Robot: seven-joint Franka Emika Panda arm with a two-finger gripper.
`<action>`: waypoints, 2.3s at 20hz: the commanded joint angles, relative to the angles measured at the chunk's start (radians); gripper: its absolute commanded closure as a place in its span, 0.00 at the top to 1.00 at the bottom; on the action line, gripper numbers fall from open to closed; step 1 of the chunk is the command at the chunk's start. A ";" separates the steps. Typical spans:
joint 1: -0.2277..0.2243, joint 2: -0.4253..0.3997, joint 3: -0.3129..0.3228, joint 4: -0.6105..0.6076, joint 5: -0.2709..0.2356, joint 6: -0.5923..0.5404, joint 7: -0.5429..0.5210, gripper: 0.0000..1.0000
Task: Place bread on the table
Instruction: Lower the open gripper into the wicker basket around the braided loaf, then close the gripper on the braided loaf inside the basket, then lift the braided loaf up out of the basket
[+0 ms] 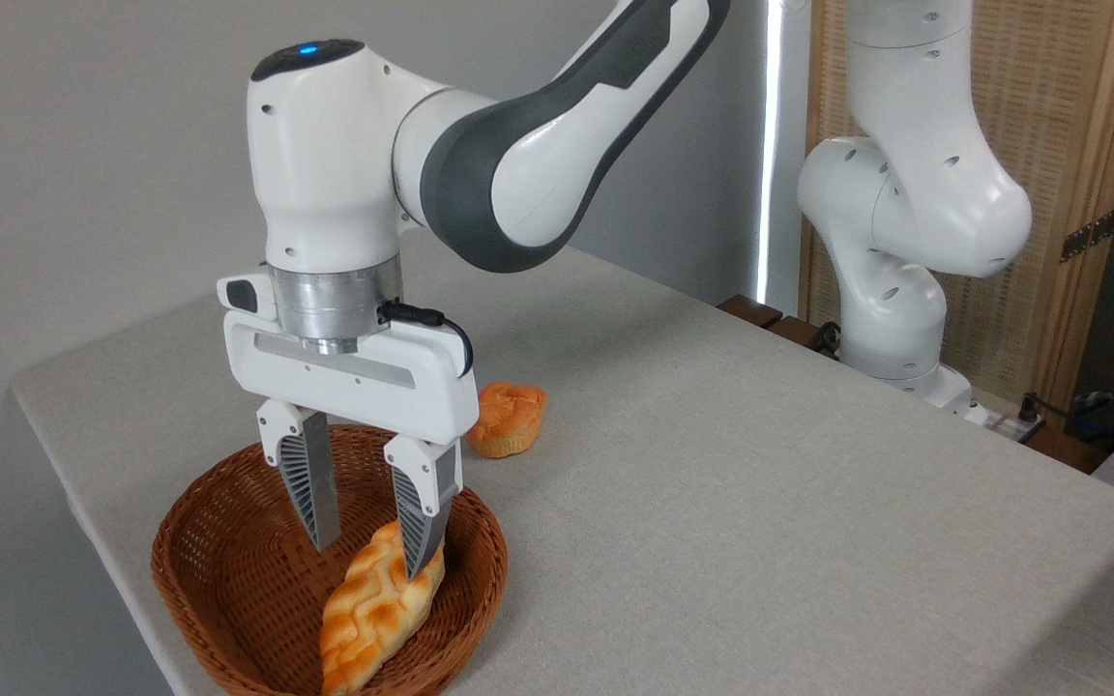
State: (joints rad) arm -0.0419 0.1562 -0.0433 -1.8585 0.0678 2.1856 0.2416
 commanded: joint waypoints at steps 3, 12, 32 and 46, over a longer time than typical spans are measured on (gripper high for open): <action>-0.007 0.014 -0.001 -0.022 0.027 0.006 -0.024 1.00; -0.007 0.020 -0.007 -0.036 0.073 0.008 -0.015 0.48; -0.009 -0.182 0.005 -0.025 -0.046 -0.240 0.235 0.48; -0.061 -0.524 0.082 -0.481 -0.010 -0.232 0.682 0.79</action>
State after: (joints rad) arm -0.0775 -0.3580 0.0201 -2.2636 0.0417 1.8587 0.9063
